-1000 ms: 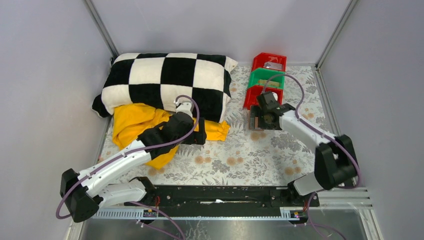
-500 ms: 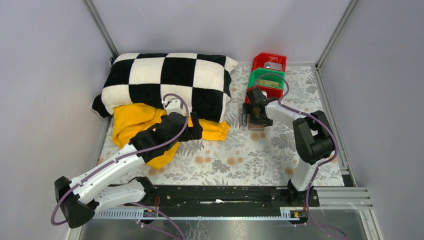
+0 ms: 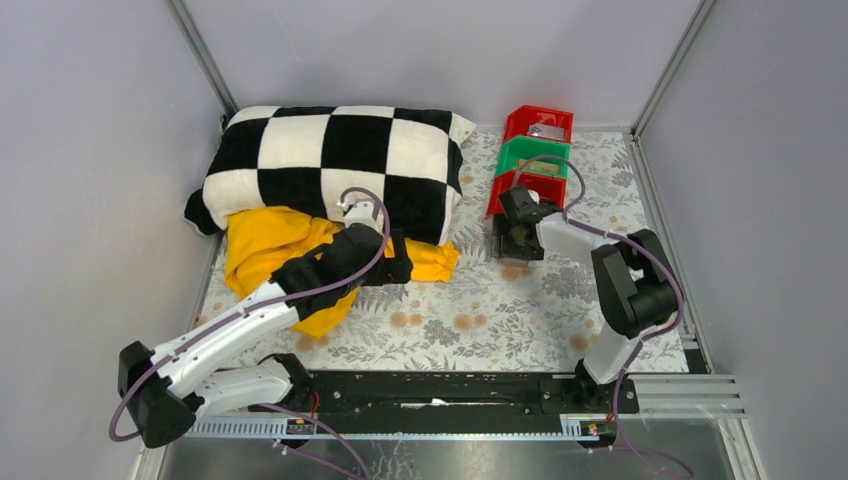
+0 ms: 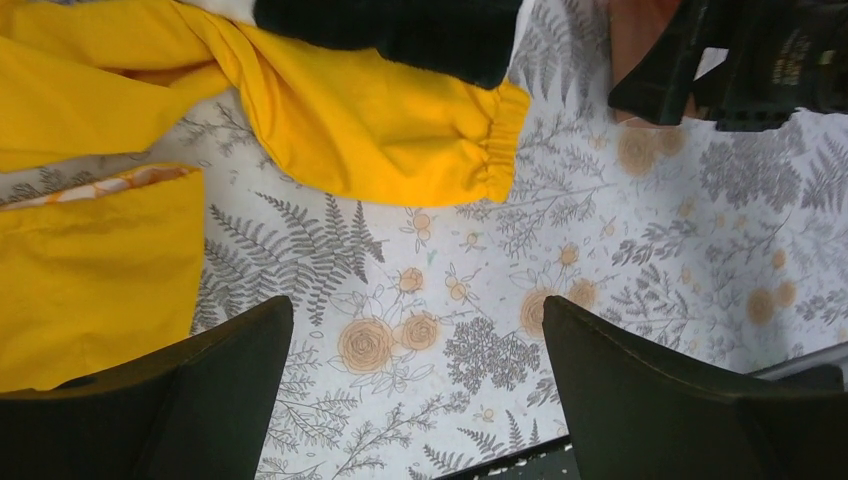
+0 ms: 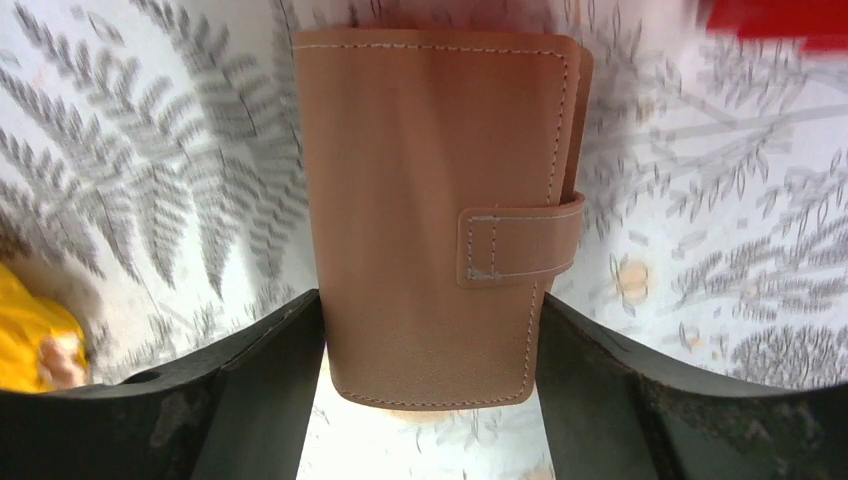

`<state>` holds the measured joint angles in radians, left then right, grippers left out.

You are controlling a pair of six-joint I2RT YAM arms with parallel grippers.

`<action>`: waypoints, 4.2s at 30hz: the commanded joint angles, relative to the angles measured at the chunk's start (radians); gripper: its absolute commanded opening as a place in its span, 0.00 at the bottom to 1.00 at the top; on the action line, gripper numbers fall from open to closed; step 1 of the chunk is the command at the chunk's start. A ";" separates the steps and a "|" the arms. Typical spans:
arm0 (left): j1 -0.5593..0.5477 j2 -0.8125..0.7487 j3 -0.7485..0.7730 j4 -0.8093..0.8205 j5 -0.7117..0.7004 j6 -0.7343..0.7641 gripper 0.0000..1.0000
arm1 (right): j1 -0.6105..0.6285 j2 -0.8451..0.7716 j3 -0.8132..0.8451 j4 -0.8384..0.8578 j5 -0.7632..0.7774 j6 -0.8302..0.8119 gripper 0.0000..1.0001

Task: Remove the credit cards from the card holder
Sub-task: Move the card holder to the center of the board, then open the card holder at the center of the board.

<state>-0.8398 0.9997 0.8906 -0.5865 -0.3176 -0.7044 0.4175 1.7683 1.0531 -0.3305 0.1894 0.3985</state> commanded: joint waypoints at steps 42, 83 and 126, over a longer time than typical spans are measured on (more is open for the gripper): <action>-0.074 0.182 -0.032 0.159 0.121 -0.111 0.99 | 0.088 -0.612 -0.676 0.234 -0.373 0.420 0.73; 0.258 0.009 0.144 -0.214 0.124 -0.032 0.99 | 0.781 -0.212 0.035 -0.380 0.350 0.260 0.57; -0.077 0.294 -0.015 0.068 0.278 -0.259 0.66 | 0.143 -0.346 -0.686 0.512 -0.784 0.233 0.45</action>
<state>-0.9218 1.3041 0.8806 -0.5507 -0.0711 -0.9661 0.5579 1.4002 0.4530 0.1158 -0.5465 0.5621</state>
